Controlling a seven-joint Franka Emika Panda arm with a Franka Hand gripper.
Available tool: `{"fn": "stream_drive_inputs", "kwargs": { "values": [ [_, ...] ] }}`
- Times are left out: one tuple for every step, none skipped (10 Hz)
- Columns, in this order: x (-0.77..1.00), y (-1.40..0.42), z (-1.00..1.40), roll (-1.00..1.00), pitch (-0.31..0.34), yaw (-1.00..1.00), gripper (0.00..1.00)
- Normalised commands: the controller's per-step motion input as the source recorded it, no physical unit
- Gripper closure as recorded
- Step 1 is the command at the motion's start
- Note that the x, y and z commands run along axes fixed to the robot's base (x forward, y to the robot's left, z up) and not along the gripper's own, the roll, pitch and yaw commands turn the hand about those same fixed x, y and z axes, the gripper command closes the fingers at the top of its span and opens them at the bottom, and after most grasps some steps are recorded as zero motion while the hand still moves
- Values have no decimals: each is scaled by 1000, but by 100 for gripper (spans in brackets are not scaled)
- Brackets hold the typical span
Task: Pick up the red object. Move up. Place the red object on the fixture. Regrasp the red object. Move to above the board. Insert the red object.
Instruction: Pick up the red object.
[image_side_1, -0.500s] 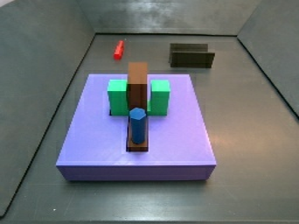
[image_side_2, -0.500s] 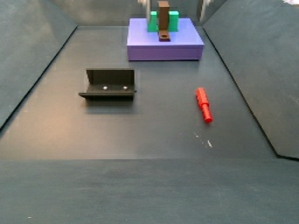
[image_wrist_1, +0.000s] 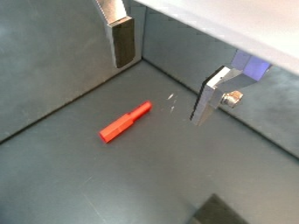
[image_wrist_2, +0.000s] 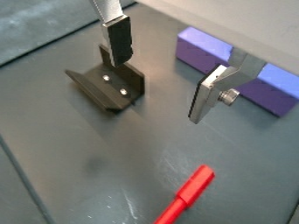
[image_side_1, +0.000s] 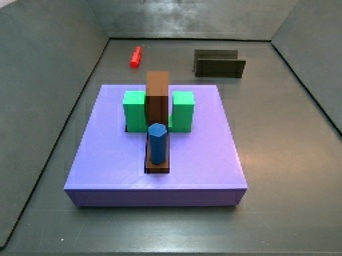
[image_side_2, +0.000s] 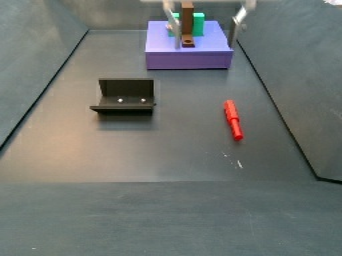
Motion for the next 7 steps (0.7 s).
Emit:
{"fn": "stream_drive_inputs", "kwargs": {
  "values": [
    [-391, -203, -626, 0, -323, -60, 0],
    [-311, -240, -680, 0, -304, -37, 0],
    [-111, -109, -666, 0, -194, -46, 0],
    [51, -26, -631, 0, -29, -103, 0],
    [69, 0, -623, 0, -3, -89, 0],
    [54, 0, -603, 6, -11, -120, 0],
    [14, 0, -731, 31, 0, -286, 0]
  ]
}}
